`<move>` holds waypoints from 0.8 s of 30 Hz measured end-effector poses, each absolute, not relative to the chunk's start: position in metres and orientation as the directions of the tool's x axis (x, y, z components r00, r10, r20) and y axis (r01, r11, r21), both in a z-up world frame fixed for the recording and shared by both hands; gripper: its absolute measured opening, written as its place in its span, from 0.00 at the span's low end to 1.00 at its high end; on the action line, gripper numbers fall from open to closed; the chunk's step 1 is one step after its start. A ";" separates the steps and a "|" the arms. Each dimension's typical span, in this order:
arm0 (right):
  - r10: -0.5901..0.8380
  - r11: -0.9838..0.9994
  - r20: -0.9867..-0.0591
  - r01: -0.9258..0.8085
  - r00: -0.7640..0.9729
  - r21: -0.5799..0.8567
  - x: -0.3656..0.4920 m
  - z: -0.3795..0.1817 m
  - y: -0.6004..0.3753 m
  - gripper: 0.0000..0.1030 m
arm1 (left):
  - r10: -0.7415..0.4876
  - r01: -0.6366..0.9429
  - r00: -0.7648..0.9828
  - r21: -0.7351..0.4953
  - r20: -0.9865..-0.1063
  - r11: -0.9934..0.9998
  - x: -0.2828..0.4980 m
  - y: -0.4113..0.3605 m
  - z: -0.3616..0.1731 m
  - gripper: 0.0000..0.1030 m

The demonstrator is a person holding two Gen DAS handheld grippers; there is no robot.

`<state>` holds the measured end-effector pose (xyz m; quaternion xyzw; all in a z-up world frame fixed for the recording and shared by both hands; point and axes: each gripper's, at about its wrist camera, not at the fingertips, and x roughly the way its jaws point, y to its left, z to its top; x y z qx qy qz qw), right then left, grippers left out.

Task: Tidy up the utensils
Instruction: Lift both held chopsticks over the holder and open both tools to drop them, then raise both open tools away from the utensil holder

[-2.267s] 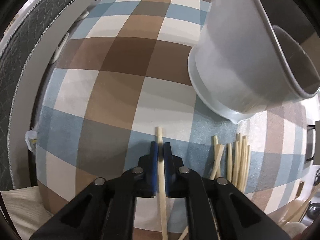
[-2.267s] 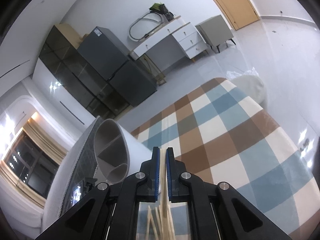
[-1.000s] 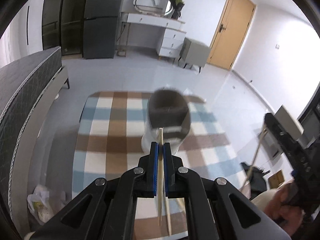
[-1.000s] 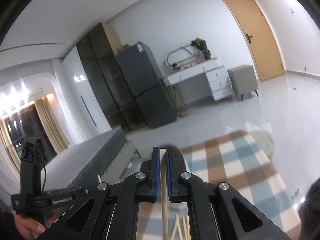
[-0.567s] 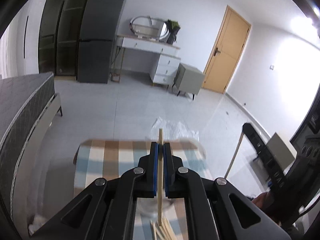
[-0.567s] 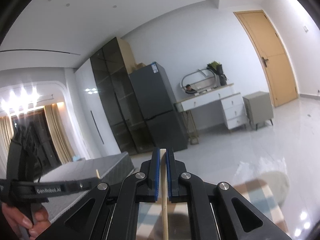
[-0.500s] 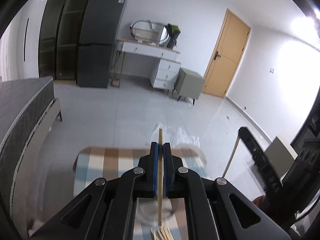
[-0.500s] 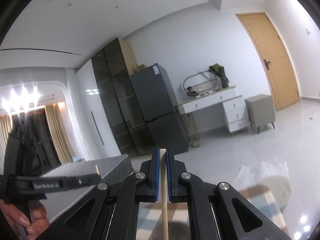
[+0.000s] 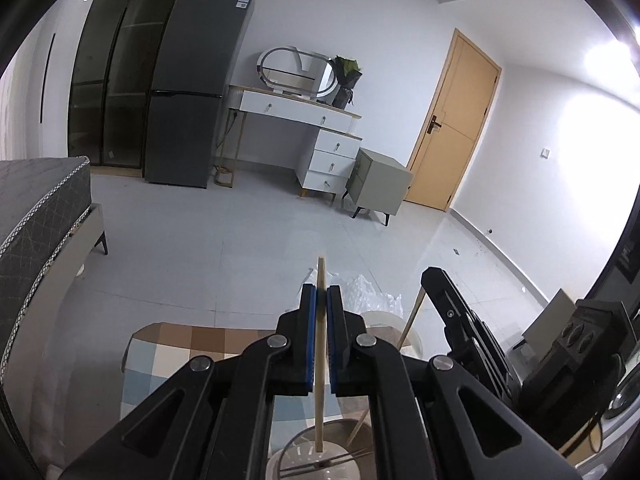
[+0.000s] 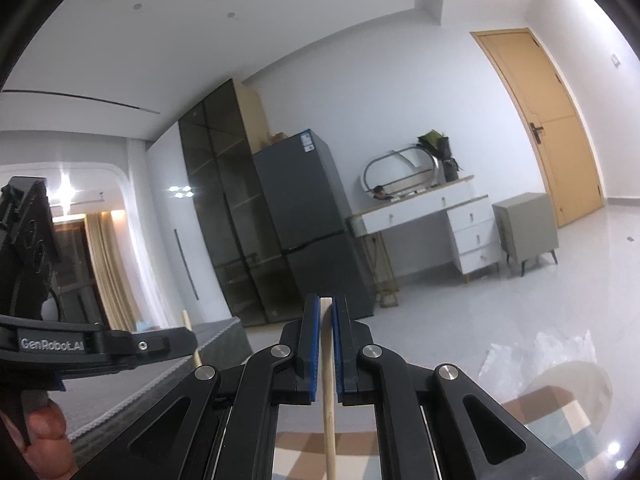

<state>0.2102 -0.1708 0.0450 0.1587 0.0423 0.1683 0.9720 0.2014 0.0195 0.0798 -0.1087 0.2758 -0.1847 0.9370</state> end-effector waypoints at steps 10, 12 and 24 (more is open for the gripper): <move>0.356 0.890 -0.022 -0.332 0.934 0.312 0.203 0.039 -0.176 0.05 | -0.435 0.320 0.761 -0.305 -0.481 0.897 0.193 0.013 0.079 0.00; 0.365 0.889 -0.030 -0.340 0.930 0.306 0.203 0.041 -0.177 0.05 | -0.432 0.318 0.760 -0.302 -0.485 0.899 0.190 0.014 0.080 0.00; 0.462 0.870 -0.201 -0.397 0.864 0.293 0.168 0.037 -0.175 0.13 | -0.432 0.312 0.670 -0.298 -0.604 0.902 0.188 0.004 0.080 0.07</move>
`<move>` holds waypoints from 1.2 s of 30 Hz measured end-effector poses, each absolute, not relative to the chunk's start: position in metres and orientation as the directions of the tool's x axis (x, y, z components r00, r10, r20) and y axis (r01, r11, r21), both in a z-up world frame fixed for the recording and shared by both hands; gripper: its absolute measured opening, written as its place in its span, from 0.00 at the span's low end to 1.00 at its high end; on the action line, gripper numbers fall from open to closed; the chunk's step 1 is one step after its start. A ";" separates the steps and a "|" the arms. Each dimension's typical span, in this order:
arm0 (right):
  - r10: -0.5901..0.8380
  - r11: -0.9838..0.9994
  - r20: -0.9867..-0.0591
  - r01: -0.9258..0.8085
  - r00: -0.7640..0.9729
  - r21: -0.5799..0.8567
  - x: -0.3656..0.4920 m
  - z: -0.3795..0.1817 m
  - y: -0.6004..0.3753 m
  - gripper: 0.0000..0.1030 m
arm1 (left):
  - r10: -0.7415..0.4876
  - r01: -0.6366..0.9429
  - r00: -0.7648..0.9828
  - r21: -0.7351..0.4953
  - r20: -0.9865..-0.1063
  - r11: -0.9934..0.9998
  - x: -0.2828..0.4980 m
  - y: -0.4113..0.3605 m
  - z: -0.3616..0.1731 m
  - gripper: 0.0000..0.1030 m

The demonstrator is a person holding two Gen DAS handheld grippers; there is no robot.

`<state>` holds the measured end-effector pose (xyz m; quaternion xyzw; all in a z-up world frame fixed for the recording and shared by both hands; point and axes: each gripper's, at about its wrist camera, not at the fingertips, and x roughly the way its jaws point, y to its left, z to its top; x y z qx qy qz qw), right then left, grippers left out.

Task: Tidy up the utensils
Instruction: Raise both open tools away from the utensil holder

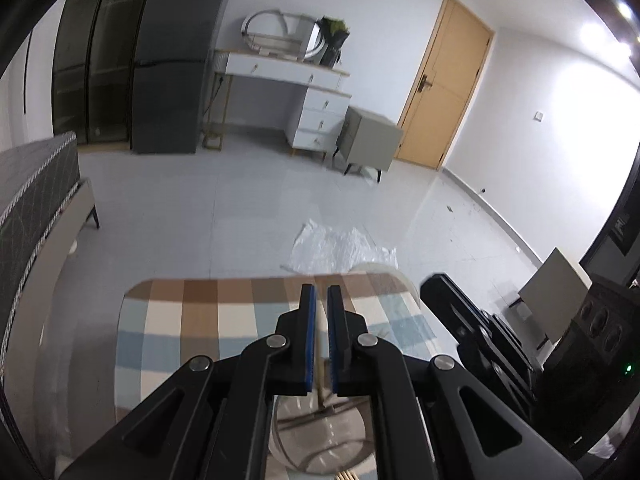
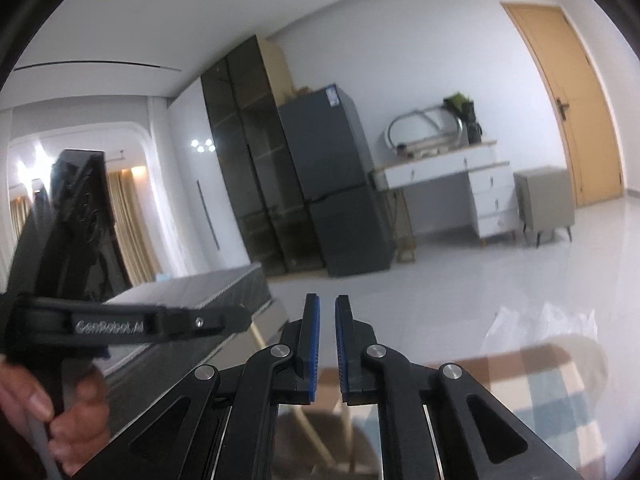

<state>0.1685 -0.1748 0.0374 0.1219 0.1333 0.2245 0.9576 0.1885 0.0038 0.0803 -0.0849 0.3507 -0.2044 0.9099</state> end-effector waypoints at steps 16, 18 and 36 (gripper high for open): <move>0.331 0.925 -0.239 -0.263 0.913 0.276 0.055 0.074 -0.215 0.84 | -0.200 0.141 0.796 -0.147 -0.572 0.979 0.092 0.013 0.124 0.71; 0.316 0.929 -0.224 -0.253 0.922 0.270 0.040 0.079 -0.217 0.90 | -0.187 0.121 0.804 -0.151 -0.565 0.981 0.078 0.012 0.126 0.84; 0.341 0.923 -0.211 -0.284 0.916 0.260 -0.024 0.067 -0.217 1.00 | -0.219 0.150 0.877 -0.189 -0.428 0.971 0.009 0.014 0.099 0.85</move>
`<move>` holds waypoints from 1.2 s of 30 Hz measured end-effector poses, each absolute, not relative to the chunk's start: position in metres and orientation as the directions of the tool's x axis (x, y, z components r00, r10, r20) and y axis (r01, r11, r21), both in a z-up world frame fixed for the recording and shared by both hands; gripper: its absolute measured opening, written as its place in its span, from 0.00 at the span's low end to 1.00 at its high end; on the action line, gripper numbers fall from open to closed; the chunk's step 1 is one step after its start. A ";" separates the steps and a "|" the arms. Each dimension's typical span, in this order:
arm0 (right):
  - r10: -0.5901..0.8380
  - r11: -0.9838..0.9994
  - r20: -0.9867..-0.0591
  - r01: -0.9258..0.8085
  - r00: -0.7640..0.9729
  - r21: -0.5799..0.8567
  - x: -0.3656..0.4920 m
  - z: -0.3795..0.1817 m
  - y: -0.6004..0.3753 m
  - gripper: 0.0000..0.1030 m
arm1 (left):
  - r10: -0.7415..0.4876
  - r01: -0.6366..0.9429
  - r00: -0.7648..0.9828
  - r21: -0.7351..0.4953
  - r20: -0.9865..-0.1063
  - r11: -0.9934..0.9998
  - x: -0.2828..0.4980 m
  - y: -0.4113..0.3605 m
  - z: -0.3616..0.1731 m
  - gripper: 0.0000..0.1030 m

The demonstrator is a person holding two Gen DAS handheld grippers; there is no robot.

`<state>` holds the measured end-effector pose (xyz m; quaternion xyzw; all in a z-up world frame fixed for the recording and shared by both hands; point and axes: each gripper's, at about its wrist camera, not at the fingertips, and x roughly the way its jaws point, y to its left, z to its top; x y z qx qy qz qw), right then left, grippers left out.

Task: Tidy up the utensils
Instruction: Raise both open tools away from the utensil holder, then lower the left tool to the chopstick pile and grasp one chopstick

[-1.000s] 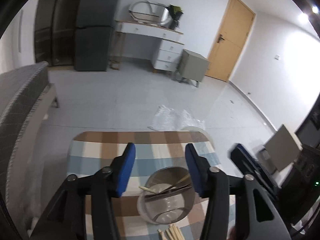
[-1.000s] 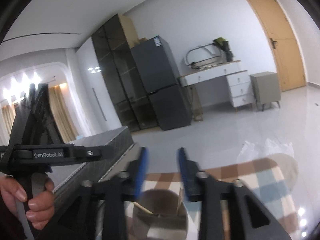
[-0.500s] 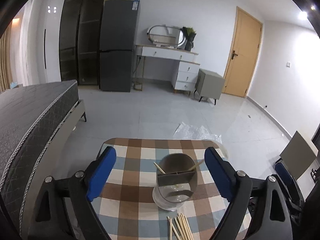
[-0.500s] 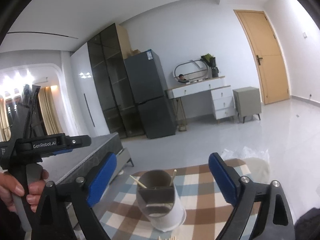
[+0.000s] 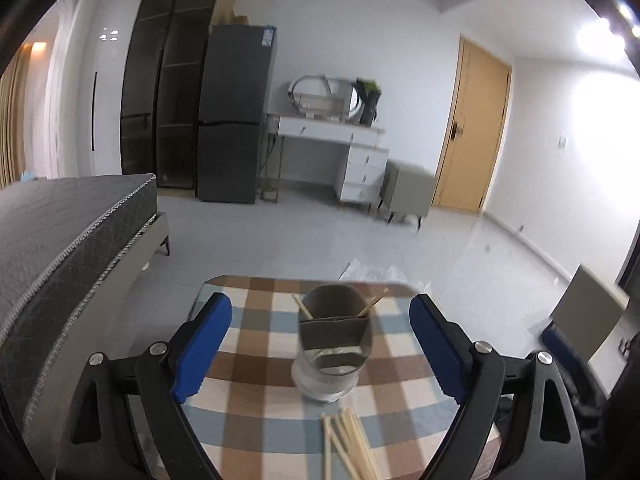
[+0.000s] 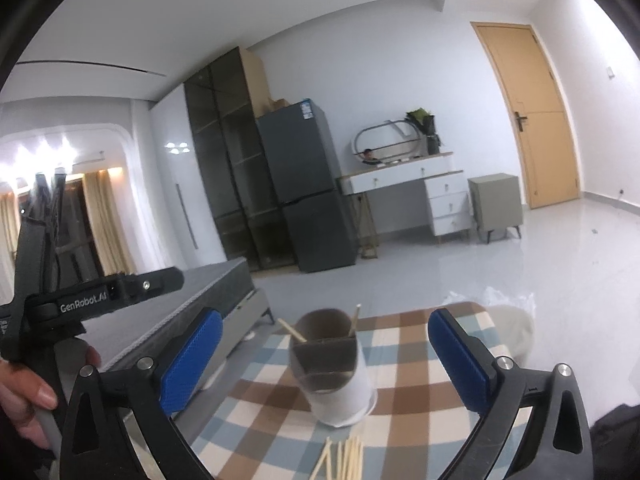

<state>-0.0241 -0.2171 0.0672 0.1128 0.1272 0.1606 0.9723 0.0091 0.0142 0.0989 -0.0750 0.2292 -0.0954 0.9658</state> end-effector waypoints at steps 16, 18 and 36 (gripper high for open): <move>0.214 0.976 -0.432 -0.180 0.876 0.119 -0.011 0.008 -0.205 1.00 | -0.101 0.043 0.812 -0.113 -0.574 0.993 0.019 0.011 0.016 0.85; 0.212 0.977 -0.457 -0.198 0.864 0.079 -0.006 -0.002 -0.200 1.00 | -0.085 0.044 0.816 -0.085 -0.572 0.995 0.019 0.008 0.010 0.85; 0.231 0.969 -0.590 -0.124 0.774 0.216 0.033 -0.055 -0.222 1.00 | -0.194 0.213 0.474 -0.102 -0.859 0.972 0.076 -0.024 -0.101 0.85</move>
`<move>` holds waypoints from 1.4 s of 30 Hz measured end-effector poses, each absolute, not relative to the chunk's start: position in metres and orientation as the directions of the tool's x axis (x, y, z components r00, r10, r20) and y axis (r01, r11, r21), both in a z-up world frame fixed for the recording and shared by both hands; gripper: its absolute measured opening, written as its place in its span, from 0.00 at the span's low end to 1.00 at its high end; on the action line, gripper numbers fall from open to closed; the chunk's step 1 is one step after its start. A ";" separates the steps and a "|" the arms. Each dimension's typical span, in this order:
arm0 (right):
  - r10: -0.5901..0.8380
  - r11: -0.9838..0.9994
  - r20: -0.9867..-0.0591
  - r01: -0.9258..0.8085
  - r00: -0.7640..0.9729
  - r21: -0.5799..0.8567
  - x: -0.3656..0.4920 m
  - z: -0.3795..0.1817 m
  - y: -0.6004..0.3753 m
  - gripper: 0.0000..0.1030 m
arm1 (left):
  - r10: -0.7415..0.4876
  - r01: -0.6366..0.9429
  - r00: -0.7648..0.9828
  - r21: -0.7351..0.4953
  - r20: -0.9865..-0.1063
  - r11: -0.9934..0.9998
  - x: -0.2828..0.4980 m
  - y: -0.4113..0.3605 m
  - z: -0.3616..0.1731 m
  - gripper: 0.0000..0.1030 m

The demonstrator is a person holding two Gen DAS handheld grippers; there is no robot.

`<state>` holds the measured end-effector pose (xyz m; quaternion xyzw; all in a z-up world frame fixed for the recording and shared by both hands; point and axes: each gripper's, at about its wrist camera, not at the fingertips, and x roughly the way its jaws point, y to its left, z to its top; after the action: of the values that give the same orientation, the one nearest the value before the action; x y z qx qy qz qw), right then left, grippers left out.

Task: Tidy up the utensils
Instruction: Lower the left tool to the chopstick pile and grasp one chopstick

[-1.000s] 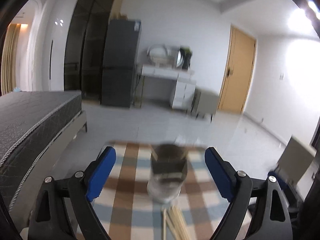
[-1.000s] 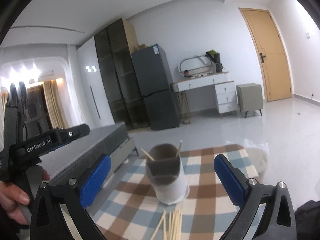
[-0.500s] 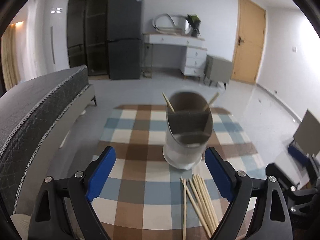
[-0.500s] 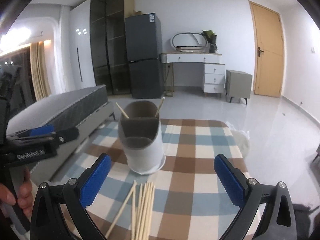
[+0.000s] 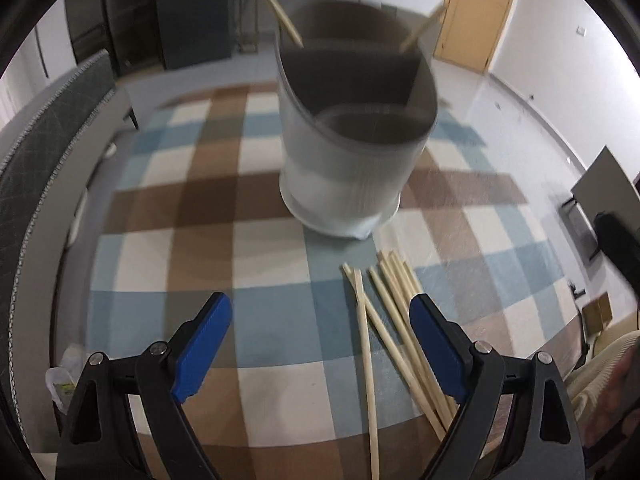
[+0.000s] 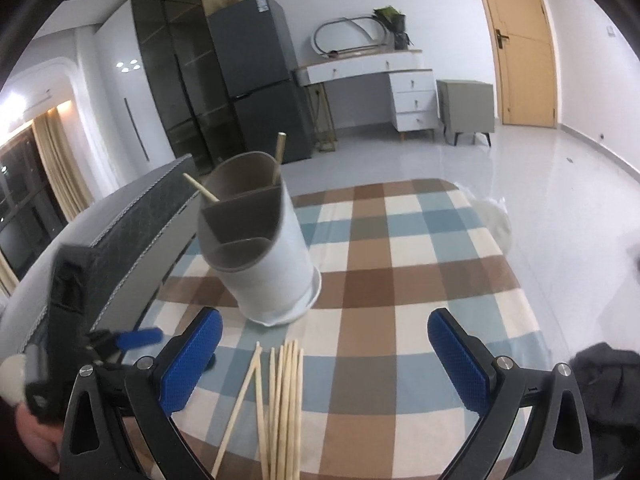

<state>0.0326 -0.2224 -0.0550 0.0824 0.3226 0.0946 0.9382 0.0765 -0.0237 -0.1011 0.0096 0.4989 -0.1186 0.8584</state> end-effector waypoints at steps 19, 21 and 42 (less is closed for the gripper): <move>0.284 0.951 -0.682 -0.107 0.674 0.290 0.053 -0.075 -0.225 0.99 | -0.217 0.221 0.323 -0.149 -0.921 0.964 0.102 -0.046 -0.134 0.45; 0.288 0.948 -0.684 -0.098 0.671 0.303 0.053 -0.076 -0.227 0.98 | -0.236 0.236 0.317 -0.164 -0.918 0.958 0.098 -0.050 -0.132 0.34; 0.315 0.940 -0.706 -0.103 0.634 0.327 0.054 -0.080 -0.212 0.76 | -0.356 0.188 0.417 -0.304 -0.836 0.934 0.063 -0.011 -0.069 0.02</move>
<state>0.0538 -0.2122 -0.0796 0.1289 0.4116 0.1166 0.8946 0.0626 -0.0107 -0.0685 -0.0817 0.5148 -0.1623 0.8379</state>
